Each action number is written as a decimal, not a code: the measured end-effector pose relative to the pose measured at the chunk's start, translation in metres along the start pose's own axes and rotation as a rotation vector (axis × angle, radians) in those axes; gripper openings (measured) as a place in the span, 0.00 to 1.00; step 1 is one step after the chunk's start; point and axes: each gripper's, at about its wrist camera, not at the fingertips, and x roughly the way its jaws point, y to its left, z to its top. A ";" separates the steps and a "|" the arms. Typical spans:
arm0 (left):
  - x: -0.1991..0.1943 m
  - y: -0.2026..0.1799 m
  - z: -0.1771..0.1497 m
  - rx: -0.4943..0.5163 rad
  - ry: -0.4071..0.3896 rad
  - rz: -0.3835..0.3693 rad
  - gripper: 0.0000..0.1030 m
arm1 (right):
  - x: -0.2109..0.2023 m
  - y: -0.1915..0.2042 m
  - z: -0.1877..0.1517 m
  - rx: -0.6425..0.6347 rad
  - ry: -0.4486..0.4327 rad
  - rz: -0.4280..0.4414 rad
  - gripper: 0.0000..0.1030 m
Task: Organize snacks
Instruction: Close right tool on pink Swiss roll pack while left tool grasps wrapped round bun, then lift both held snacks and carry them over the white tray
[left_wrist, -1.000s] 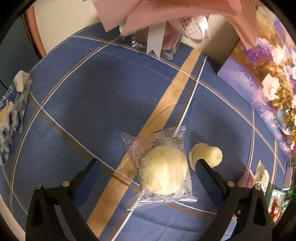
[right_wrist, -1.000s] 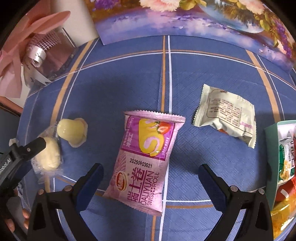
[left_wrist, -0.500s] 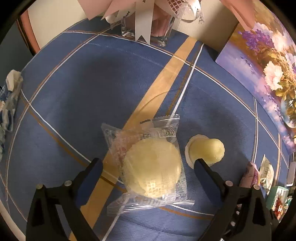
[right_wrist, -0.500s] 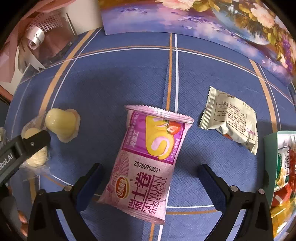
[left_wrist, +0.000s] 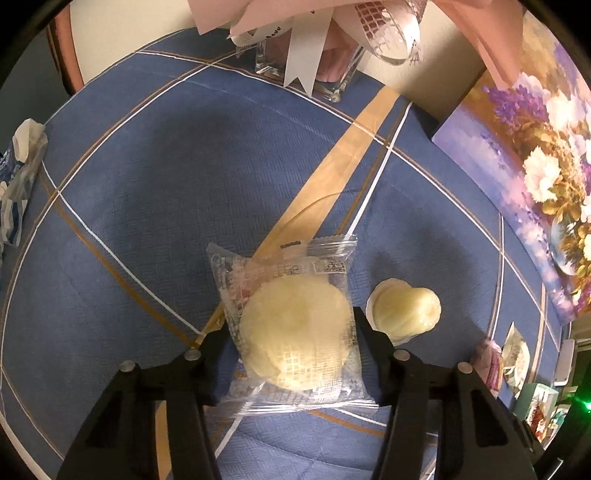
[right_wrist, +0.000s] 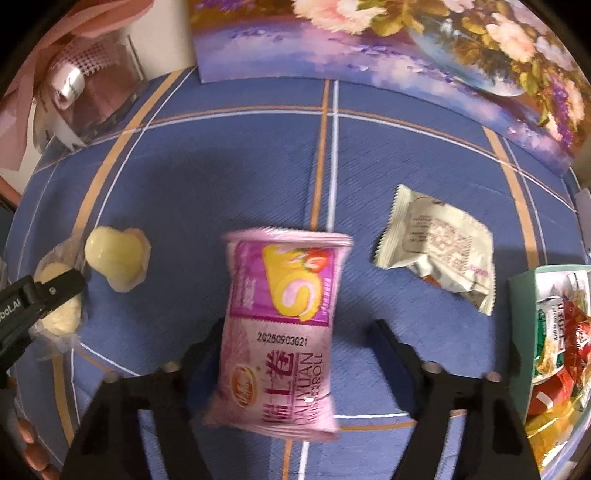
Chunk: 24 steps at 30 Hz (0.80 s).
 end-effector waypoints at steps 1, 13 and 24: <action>0.000 0.001 0.000 -0.002 -0.001 -0.002 0.55 | -0.001 -0.002 0.000 0.004 -0.004 0.000 0.58; -0.016 -0.002 -0.001 -0.010 -0.040 0.000 0.55 | -0.007 -0.023 0.004 0.062 0.009 0.069 0.41; -0.053 -0.013 0.001 0.008 -0.114 -0.032 0.55 | -0.054 -0.055 0.009 0.103 -0.062 0.104 0.41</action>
